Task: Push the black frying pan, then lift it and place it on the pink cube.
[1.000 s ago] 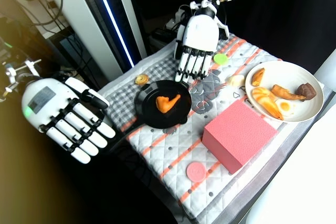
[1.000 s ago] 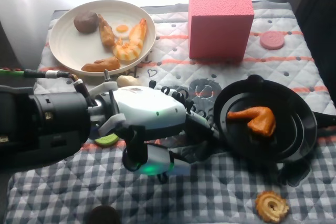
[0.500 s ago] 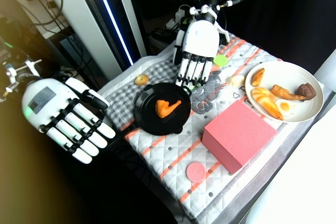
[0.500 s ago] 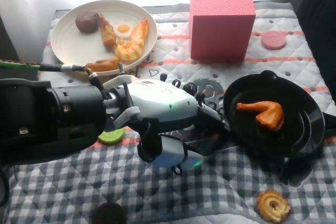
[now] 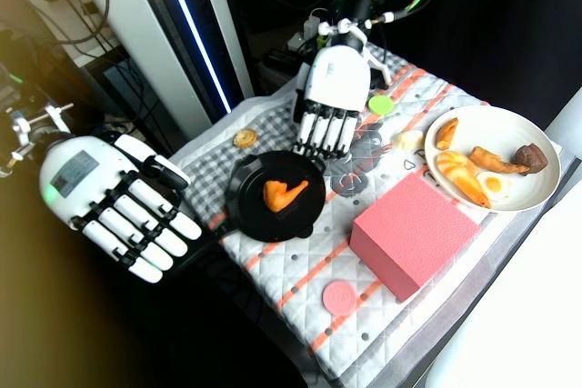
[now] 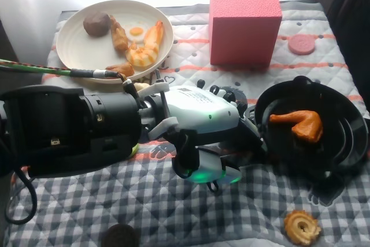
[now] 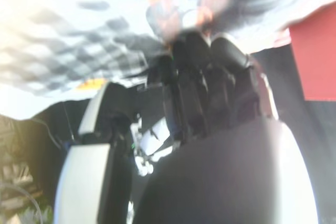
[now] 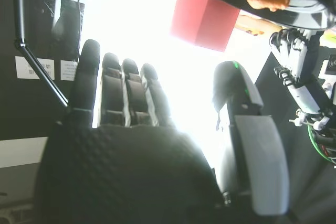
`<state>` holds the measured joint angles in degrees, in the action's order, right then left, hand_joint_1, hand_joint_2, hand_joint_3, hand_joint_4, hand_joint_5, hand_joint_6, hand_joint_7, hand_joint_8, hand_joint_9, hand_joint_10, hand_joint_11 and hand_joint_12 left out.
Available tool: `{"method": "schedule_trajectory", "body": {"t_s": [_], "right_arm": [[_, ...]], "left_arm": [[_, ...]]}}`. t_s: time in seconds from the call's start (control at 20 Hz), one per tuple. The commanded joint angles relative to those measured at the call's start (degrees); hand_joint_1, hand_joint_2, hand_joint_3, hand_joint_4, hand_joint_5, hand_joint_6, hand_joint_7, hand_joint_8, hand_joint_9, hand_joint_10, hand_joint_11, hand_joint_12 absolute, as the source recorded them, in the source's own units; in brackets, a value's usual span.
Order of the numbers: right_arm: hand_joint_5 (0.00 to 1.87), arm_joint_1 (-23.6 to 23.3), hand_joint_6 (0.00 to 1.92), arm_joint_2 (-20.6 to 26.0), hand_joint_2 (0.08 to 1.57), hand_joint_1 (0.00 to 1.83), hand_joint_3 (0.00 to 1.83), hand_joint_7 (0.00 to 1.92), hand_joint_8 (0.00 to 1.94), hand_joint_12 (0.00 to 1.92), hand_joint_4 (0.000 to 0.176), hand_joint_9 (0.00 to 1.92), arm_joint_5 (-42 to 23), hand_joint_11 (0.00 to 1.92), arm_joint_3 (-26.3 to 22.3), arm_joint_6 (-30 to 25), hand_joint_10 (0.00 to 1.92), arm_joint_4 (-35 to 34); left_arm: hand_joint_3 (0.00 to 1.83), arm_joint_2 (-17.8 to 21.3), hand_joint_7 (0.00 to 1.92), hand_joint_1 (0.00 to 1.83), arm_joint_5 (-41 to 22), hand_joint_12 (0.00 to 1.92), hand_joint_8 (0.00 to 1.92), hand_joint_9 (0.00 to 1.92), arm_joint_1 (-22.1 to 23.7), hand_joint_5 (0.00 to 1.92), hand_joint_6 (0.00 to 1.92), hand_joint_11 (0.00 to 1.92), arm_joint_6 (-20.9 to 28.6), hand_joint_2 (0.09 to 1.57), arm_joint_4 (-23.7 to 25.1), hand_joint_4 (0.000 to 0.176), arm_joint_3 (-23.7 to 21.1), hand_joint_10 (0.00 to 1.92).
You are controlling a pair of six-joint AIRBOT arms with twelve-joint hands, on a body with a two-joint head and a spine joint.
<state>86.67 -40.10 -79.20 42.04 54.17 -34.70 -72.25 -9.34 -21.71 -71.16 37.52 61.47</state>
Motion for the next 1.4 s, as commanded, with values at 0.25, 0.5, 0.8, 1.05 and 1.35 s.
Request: {"method": "schedule_trajectory", "body": {"t_s": [0.25, 0.5, 0.8, 1.05, 1.35], "right_arm": [[0.0, 0.01, 0.0, 0.12, 1.3, 0.38, 0.0, 0.0, 0.0, 0.33, 0.002, 0.0, -6.93, 0.0, 0.31, -0.2, 0.0, -0.06], [0.0, 0.06, 0.0, 0.12, 1.31, 0.39, 0.0, 0.0, 0.0, 0.36, 0.0, 0.0, -6.93, 0.0, 0.27, -0.64, 0.0, -0.07], [0.0, 0.21, 0.0, 0.17, 1.32, 0.44, 0.0, 0.0, 0.0, 0.26, 0.0, 0.0, -6.18, 0.0, 0.47, -0.78, 0.0, -0.31], [0.0, -0.46, 0.0, 1.12, 1.16, 0.65, 0.0, 0.0, 0.0, 0.44, 0.0, 0.0, 0.82, 0.0, 2.47, 0.18, 0.0, -0.21], [0.0, -3.62, 0.0, 1.47, 1.1, 0.73, 0.0, 0.0, 0.0, 0.01, 0.0, 0.0, 11.01, 0.0, 5.2, 4.89, 0.0, -0.08]], "left_arm": [[0.0, -2.08, 0.45, 0.7, -5.12, 1.42, 0.0, 0.17, 0.5, 0.48, 0.0, 0.0, 0.53, 1.32, -0.38, 0.0, 0.38, 0.61], [0.0, 3.96, 0.54, 0.62, -5.28, 1.66, 0.01, 0.28, 0.4, 0.53, 0.01, 0.08, 0.58, 1.32, -0.35, 0.0, -3.25, 0.65], [0.0, 13.1, 0.46, 0.64, -7.65, 1.02, 0.0, 0.34, 2.03, 0.45, 0.01, 0.0, 0.8, 1.35, -0.27, 0.0, -8.15, 0.11], [0.01, 17.44, 0.48, 0.56, -8.34, 1.38, 0.0, 0.47, 2.42, 0.49, 0.01, 0.0, 2.99, 1.36, -0.29, 0.0, -8.77, 0.11], [0.0, 20.54, 0.42, 0.45, -8.43, 1.38, 0.02, 0.39, 5.34, 0.4, 0.02, 0.0, 6.55, 1.35, -0.7, 0.018, -7.44, 0.07]]}}
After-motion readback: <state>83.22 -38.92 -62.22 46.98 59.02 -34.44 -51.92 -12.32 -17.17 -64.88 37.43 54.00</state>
